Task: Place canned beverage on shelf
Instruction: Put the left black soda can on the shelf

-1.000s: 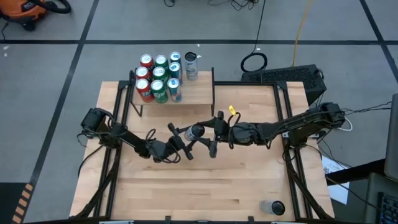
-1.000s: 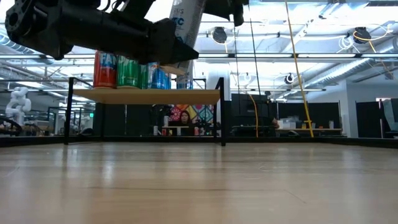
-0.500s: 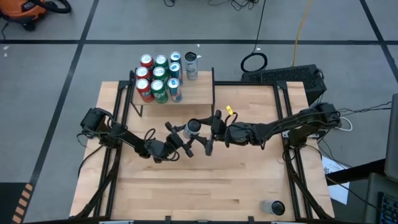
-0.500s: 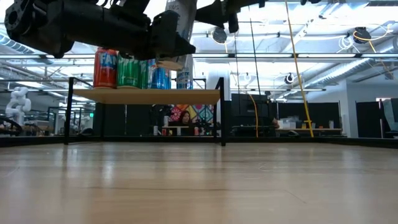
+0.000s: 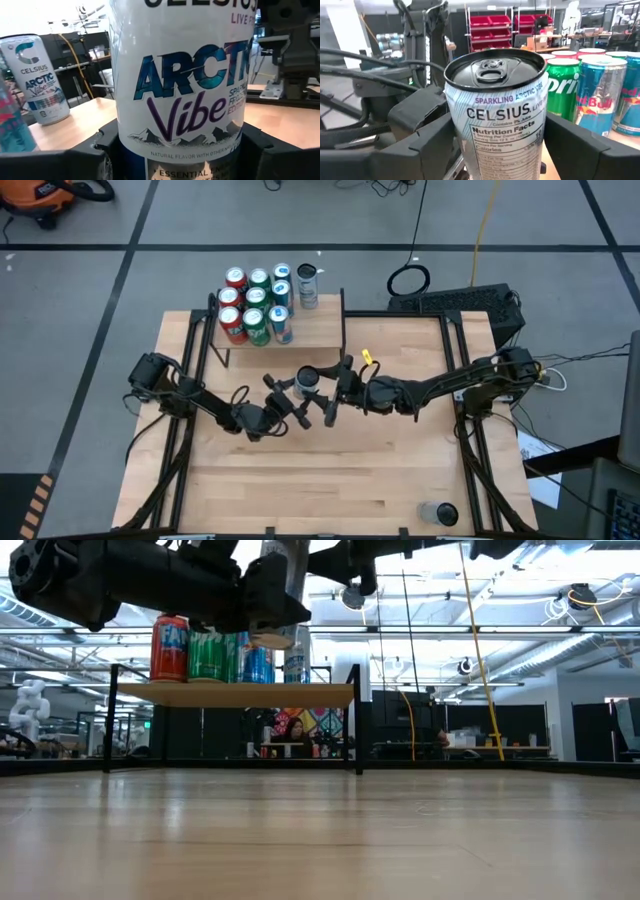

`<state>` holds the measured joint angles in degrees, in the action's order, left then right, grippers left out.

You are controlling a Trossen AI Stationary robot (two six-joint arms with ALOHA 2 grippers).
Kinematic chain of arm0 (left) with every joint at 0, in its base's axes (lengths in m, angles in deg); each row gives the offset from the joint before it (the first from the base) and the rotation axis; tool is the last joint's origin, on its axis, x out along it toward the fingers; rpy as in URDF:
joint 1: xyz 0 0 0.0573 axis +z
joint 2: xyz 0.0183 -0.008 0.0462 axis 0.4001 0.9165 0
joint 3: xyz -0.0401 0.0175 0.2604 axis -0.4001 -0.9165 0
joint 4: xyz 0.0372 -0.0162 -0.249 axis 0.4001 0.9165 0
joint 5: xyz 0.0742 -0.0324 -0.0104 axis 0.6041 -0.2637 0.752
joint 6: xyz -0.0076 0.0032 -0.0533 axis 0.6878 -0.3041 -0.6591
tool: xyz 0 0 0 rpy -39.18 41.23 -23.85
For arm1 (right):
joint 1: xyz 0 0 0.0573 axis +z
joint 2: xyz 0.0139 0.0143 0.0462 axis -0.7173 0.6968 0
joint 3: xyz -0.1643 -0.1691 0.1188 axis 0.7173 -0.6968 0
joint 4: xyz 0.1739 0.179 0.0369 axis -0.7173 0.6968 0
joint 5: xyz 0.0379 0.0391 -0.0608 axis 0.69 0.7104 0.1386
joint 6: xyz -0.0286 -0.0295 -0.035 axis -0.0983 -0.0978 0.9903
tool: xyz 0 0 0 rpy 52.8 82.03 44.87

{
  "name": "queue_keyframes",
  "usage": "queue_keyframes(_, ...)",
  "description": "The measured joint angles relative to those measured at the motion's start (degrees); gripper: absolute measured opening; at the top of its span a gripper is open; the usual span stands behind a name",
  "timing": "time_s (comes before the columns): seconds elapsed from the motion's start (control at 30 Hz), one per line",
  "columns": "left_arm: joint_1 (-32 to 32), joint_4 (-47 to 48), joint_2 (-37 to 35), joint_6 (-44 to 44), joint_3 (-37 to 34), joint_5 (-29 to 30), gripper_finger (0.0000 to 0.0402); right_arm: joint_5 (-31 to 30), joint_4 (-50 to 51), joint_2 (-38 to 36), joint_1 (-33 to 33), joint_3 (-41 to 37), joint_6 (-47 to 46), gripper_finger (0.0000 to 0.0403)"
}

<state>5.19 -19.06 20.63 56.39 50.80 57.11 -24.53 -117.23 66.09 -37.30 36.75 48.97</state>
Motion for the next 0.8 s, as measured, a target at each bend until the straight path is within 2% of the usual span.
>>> queue_keyframes(0.37,0.1,0.6,0.1,1.0,-0.1,-0.4,0.025,0.8,-3.9,1.7,-0.7,0.0,-1.2,0.0293)
queue_keyframes(0.5,0.1,0.6,0.1,0.7,-0.1,-0.4,0.0251,0.8,-4.0,1.7,-1.0,0.0,-2.0,0.0277)
queue_keyframes(0.67,0.1,1.7,0.2,0.7,-0.1,-0.3,0.0253,0.9,-2.8,1.6,-1.3,0.1,-1.9,0.0238)
queue_keyframes(0.8,-0.9,5.1,-1.2,2.6,-0.3,1.6,0.0253,2.5,4.7,-0.4,-1.9,1.0,-0.8,0.0237)
